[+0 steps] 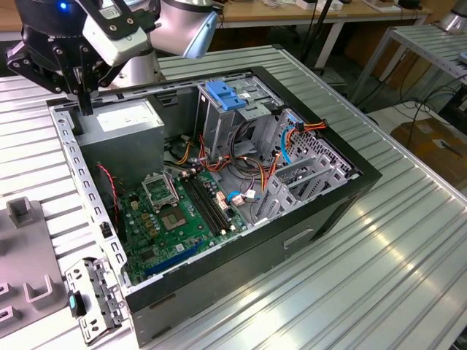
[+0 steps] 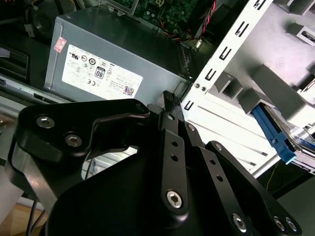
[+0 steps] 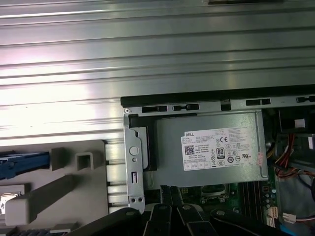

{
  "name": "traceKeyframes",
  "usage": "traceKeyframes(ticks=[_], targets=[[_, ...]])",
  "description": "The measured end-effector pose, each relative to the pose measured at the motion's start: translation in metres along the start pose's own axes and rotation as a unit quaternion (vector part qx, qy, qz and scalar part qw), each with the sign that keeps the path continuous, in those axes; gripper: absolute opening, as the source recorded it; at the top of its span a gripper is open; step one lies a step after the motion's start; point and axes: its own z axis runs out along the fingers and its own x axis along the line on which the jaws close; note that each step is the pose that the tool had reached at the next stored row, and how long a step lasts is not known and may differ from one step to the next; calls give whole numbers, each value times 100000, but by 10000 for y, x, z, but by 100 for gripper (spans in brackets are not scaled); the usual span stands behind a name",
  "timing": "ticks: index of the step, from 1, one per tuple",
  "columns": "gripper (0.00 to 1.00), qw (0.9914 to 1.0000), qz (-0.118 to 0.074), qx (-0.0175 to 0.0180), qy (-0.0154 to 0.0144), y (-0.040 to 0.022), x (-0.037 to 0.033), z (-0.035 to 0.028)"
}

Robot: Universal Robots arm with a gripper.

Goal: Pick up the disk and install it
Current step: 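Reach for the disk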

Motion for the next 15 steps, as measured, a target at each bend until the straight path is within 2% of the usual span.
traceKeyframes(ticks=[15], targets=[[11,100000,-2,0,0,-2,119,1]])
